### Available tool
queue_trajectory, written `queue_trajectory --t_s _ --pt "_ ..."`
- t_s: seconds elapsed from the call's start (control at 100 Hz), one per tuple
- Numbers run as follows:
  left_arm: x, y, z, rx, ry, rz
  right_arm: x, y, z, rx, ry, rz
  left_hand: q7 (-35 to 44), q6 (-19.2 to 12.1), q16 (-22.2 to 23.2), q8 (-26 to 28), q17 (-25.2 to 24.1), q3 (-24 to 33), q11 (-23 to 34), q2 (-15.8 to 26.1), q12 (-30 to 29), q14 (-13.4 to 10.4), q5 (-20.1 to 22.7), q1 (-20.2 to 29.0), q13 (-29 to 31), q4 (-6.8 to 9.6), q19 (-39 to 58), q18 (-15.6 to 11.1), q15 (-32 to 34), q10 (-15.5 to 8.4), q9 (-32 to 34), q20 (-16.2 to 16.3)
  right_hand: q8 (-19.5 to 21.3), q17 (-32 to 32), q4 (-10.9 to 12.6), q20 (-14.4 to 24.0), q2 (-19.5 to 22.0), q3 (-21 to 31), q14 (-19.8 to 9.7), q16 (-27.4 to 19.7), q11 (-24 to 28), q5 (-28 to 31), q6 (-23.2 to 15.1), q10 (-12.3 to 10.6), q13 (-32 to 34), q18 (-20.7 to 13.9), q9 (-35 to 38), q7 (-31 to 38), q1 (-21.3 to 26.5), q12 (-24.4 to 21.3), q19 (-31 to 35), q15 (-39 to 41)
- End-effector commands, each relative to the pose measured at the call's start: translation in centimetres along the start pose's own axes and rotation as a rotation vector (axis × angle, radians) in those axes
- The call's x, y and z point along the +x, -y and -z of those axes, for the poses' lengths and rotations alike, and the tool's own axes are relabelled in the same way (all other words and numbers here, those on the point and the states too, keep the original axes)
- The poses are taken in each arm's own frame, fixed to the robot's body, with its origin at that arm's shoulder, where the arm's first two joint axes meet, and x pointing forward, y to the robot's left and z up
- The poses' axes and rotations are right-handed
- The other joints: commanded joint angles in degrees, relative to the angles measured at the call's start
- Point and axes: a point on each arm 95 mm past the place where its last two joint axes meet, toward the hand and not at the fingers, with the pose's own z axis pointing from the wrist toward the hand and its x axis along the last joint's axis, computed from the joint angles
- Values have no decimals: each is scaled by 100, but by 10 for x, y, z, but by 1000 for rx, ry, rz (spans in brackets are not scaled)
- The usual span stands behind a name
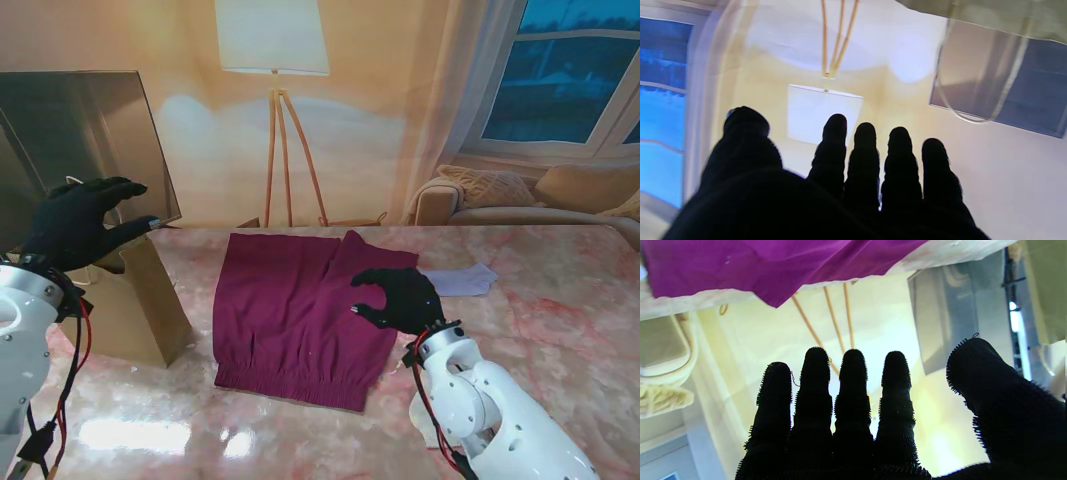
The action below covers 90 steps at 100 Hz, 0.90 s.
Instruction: Fold the socks and the shorts into the kraft paper bag
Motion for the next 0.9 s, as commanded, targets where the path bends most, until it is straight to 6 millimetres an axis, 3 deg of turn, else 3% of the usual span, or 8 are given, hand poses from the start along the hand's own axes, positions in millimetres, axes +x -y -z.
queue_trajectory --t_s 0.0,0.25,0.45,0.64,0.89 --pt "14 -12 5 -15 -39 35 -11 -9 0 -7 26 32 -155 60 -79 50 4 -142 -153 205 -48 -22 -4 100 -225 329 11 -122 -98 230 -222 -68 27 -55 331 -71 109 -95 -81 -33 -115 -161 -31 -42 -99 -88 -219 -127 -193 -101 -22 -151" --pt "52 -48 11 0 -141 112 -50 -29 -5 10 136 111 -174 125 -99 58 23 -205 -169 232 -41 -15 52 88 -203 358 -3 -171 -104 254 -191 -103 30 -42 348 -75 168 -69 -68 -39 -119 -165 -27 -27 -110 -83 -237 -129 -182 -101 -12 -155" --pt "69 -83 17 -20 -171 188 -79 -32 -2 54 222 145 -196 154 -100 60 -1 -222 -177 246 -33 7 55 91 -215 364 21 -161 -94 281 -187 -113 33 68 368 -47 193 -10 38 -20 -51 -131 46 0 -16 0 -135 -118 -141 -74 75 -98" --pt "75 -114 22 -55 -177 237 -100 -26 13 144 295 167 -209 165 -104 61 -21 -221 -190 236 -33 2 50 108 -246 367 23 -173 -100 285 -218 -127 27 260 363 61 -67 183 254 88 96 -35 230 84 235 207 -93 -124 71 -6 396 83" --pt "81 -144 27 -83 -173 291 -113 -15 42 269 331 212 -209 140 -103 65 -49 -218 -186 224 -30 -17 51 127 -269 370 32 -178 -94 270 -236 -134 25 324 280 320 -503 370 306 422 347 -139 368 97 493 468 -175 -265 329 103 900 399"
